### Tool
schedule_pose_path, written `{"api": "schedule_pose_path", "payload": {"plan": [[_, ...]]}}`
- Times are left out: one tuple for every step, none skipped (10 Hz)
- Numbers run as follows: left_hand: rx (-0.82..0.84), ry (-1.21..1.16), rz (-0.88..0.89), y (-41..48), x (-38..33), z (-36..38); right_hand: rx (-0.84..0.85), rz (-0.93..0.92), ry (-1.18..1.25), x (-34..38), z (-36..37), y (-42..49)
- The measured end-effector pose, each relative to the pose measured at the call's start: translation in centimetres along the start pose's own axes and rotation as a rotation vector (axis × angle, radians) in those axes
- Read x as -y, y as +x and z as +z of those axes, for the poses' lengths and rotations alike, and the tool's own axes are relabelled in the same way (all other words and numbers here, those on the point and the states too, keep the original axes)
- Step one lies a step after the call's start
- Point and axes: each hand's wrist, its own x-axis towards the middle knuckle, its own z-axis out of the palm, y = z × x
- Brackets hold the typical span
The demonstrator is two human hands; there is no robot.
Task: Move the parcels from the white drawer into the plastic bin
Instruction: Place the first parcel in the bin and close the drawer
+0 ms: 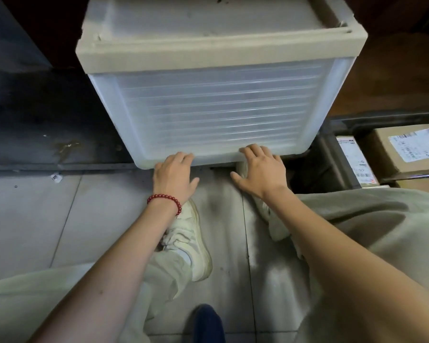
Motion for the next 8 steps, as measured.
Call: {"api": "schedule_pose_path", "payload": {"plan": [[-0.018,-0.002,-0.015,1.1,0.0,0.5,-0.044,0.019,0.049,-0.1,1.0,1.1],[-0.074,0.004,-0.010,1.8,0.2,0.7,-0.107,0.041,0.086,-0.2,1.9,1.7],[-0.100,0.008,0.008,1.6,0.5,1.2,-0.161,0.051,0.121,-0.1,2.5,1.7],[-0.114,0.004,0.001,1.2,0.3,1.4,-0.182,0.065,0.139,0.2,2.8,1.6],[-0.083,-0.003,-0.019,1.0,-0.1,1.2,-0.152,0.064,0.123,0.4,2.8,1.0],[0.018,0.028,-0.041,0.9,-0.2,0.6,-0.054,0.053,0.062,0.8,2.2,0.3],[0.225,0.063,-0.059,0.2,-0.5,-0.8,0.106,0.056,0.015,1.0,0.6,-0.3],[0.231,0.066,-0.051,-0.7,-0.9,-2.9,0.186,0.048,-0.037,1.4,-2.0,-1.0]]}}
